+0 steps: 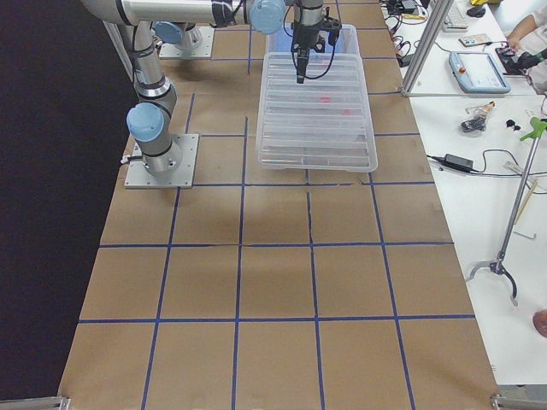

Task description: Place red block in blue tray from box

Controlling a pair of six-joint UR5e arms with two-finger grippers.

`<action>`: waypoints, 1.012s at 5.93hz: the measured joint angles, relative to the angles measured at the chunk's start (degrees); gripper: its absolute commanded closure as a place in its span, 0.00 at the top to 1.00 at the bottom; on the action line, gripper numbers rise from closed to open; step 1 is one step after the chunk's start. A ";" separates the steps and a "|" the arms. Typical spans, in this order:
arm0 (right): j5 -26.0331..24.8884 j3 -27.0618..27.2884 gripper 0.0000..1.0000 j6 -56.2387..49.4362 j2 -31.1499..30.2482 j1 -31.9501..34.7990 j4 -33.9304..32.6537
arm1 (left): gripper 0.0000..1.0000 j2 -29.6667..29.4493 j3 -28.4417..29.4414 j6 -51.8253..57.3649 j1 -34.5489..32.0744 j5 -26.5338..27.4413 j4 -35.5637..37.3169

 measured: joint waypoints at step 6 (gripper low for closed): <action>-0.61 -0.10 1.00 0.42 -0.32 0.19 0.64 | 0.13 -1.78 -0.03 -0.03 -1.25 2.88 1.76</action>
